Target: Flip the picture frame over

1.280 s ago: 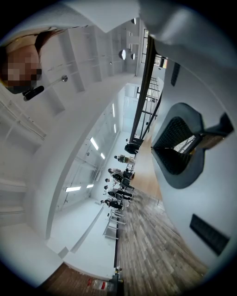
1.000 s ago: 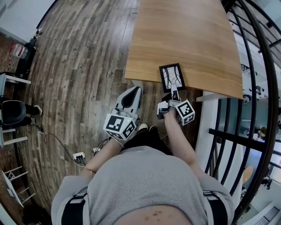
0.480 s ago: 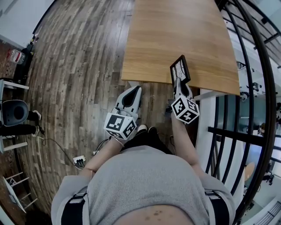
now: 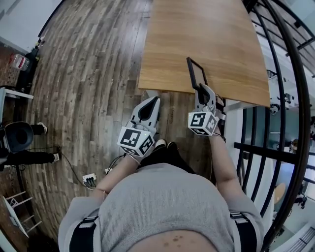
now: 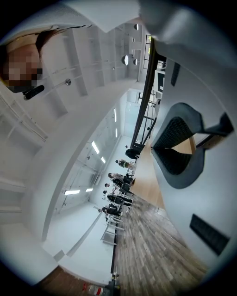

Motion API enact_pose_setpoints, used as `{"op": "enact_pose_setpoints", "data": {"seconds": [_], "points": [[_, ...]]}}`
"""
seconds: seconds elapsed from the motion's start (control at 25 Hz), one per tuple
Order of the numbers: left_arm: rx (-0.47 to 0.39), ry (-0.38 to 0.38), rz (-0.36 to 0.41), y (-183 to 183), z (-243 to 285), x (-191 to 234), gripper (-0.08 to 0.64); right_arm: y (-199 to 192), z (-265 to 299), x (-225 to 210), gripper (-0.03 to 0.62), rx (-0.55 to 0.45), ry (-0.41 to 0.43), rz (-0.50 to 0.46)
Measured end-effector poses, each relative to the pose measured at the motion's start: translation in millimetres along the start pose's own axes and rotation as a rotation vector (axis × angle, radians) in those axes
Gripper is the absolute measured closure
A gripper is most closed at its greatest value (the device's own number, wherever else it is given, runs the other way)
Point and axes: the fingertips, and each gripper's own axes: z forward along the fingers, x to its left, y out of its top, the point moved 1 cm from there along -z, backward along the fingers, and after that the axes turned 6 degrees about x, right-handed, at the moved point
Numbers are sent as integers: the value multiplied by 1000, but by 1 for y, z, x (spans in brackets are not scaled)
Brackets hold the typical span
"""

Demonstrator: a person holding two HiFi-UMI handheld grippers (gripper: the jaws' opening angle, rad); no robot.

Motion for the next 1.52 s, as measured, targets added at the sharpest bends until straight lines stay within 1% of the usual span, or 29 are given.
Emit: {"op": "enact_pose_setpoints", "data": {"seconds": [0.08,0.16,0.32,0.4,0.56,0.72,0.96,1.16,1.36,1.52], "points": [[0,4,-4,-1,-1,2,554,-3,5,11,531,15,21,-125],[-1,7,-8,-2,-2,2,554,-8,9,20,531,41,39,-213],[-2,8,-12,-2,-4,4,554,-20,17,36,531,112,82,-322],[-2,12,-12,-2,-5,5,554,-26,20,46,531,144,104,-392],[-2,16,-10,-2,-5,6,554,-34,24,62,531,192,103,-543],[-6,16,-12,-2,-5,5,554,-40,29,79,529,224,104,-645],[2,12,-9,-4,-4,3,554,-50,37,96,520,248,119,-678],[0,16,-7,-3,-5,4,554,-58,44,110,490,243,125,-644],[4,17,-6,-4,-7,4,554,-55,50,111,485,220,103,-628],[5,14,-2,-3,-5,-1,554,-57,49,104,481,249,85,-641]]}}
